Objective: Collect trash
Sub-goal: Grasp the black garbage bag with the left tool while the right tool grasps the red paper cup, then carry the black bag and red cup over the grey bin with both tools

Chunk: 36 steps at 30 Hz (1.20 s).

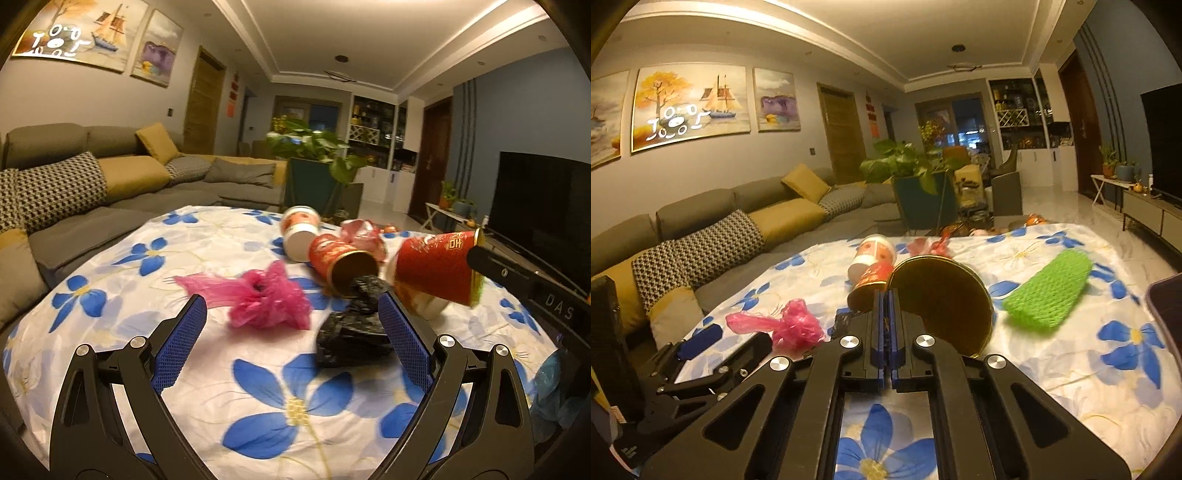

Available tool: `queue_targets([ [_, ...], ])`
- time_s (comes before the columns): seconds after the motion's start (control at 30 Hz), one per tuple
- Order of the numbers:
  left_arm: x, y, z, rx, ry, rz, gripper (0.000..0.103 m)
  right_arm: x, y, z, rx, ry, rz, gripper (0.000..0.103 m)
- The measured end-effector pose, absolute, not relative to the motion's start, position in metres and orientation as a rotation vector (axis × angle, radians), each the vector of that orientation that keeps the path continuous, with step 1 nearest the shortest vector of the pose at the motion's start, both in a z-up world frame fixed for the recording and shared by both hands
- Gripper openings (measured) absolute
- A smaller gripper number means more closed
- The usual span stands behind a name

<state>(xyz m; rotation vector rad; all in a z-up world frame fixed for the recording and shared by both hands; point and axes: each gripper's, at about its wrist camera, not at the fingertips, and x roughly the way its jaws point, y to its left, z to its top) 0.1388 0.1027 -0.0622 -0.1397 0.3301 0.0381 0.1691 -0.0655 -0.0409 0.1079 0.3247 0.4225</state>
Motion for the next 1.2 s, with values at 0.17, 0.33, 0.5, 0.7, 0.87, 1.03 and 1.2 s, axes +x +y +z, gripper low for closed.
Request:
queue_targets([
  [0.17, 0.148, 0.086, -0.062, -0.112, 0.330, -0.031, 0.092, 0.156, -0.082, -0.038, 0.106, 0.309, 0.377, 0.003],
  [0.33, 0.175, 0.072, -0.072, -0.117, 0.436, -0.110, 0.088, 0.141, -0.100, -0.037, 0.115, 0.296, 0.343, 0.003],
  [0.5, 0.200, 0.070, -0.085, -0.141, 0.564, -0.153, 0.064, 0.131, -0.110, -0.038, 0.106, 0.292, 0.312, 0.003],
  [0.7, 0.205, 0.074, -0.093, -0.187, 0.624, -0.184, 0.019, 0.128, -0.121, -0.044, 0.123, 0.309, 0.287, 0.003],
  [0.87, 0.196, 0.072, -0.091, -0.199, 0.616, -0.178, 0.004, 0.120, -0.125, -0.043, 0.120, 0.304, 0.280, 0.003],
  [1.03, 0.176, 0.078, -0.068, -0.230, 0.546, -0.167, 0.004, 0.113, -0.134, -0.039, 0.117, 0.289, 0.267, 0.003],
  [1.2, 0.154, 0.077, -0.029, -0.218, 0.443, -0.176, 0.004, 0.106, -0.147, -0.032, 0.115, 0.268, 0.246, 0.003],
])
